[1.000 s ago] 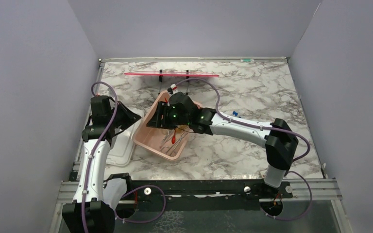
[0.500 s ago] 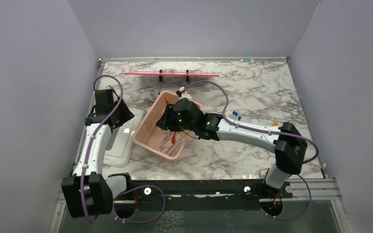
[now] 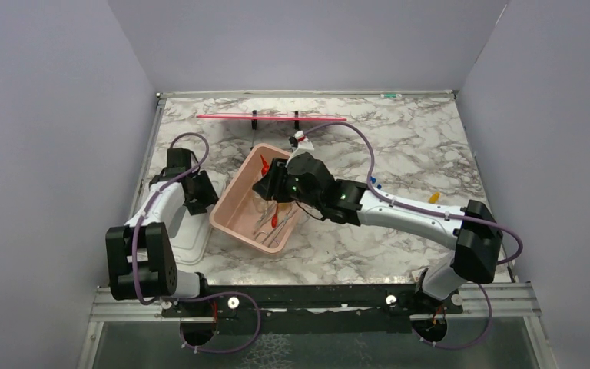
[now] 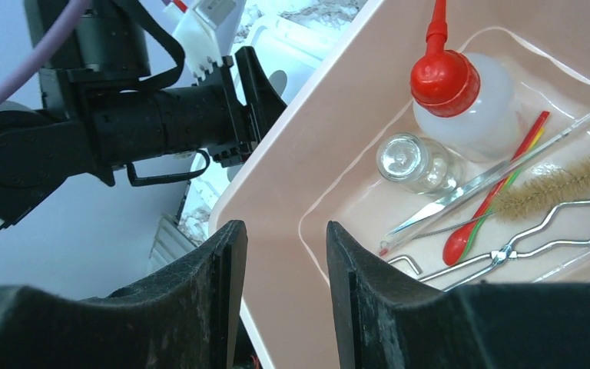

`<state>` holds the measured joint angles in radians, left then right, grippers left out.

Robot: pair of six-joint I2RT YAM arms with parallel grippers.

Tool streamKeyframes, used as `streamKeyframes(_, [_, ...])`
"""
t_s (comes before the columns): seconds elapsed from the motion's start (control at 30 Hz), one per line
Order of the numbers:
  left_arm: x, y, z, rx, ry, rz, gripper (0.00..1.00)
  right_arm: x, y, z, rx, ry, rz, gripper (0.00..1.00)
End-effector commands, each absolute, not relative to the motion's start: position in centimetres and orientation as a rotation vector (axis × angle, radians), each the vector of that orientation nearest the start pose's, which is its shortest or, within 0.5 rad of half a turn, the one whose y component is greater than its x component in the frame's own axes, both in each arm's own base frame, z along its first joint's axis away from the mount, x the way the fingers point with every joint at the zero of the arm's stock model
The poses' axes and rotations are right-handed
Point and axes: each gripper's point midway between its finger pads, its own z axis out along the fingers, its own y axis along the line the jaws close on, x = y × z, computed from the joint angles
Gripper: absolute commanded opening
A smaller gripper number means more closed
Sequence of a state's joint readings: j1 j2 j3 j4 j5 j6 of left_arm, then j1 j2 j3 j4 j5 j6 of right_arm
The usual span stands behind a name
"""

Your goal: Organize the chemistry lab equipment

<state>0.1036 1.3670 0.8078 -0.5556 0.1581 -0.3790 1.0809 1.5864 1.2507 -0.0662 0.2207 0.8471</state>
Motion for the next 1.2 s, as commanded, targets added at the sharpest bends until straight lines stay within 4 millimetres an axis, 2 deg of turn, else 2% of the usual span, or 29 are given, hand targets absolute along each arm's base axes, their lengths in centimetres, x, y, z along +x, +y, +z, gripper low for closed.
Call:
streamKeyframes(0.0, [28.5,-1.7,4.2,-0.546,2.665,-0.329,0.50,24.4,42.8,25.0,-0.071,2.024,1.021,0.47])
streamKeyframes(0.17, [28.1,-1.8,2.4,-0.552,2.716,-0.323,0.46,24.6,42.4,25.1,-0.063,2.017,1.006,0.47])
streamKeyframes(0.33, [28.1,-0.4,1.5,-0.564,2.741,-0.207,0.28,24.8,42.6,25.6,-0.056,1.990,1.025,0.47])
streamKeyframes(0.4, [28.2,0.3,1.5,-0.570,2.740,-0.153,0.17,24.8,42.6,25.8,-0.054,1.985,1.031,0.46])
streamKeyframes(0.53, [29.1,1.2,2.3,-0.566,2.712,-0.089,0.07,24.7,42.5,25.9,-0.053,1.981,1.034,0.46])
streamKeyframes(0.6, [29.5,1.2,2.6,-0.564,2.704,-0.090,0.09,24.7,42.4,26.0,-0.051,1.978,1.034,0.46])
streamKeyframes(0.73, [29.6,0.7,2.0,-0.534,2.732,-0.075,0.21,24.8,42.1,26.4,-0.038,1.965,1.034,0.46])
streamKeyframes(0.83, [29.3,0.4,1.1,-0.529,2.776,-0.068,0.22,24.8,41.8,26.5,-0.032,1.959,1.032,0.46])
streamKeyframes(0.97, [29.1,1.2,0.3,-0.508,2.817,0.045,0.22,24.7,41.5,26.7,-0.026,1.953,1.036,0.46])
streamKeyframes(1.17, [29.1,1.1,0.2,-0.453,2.835,0.115,0.23,24.5,41.5,26.7,-0.031,1.952,1.043,0.45])
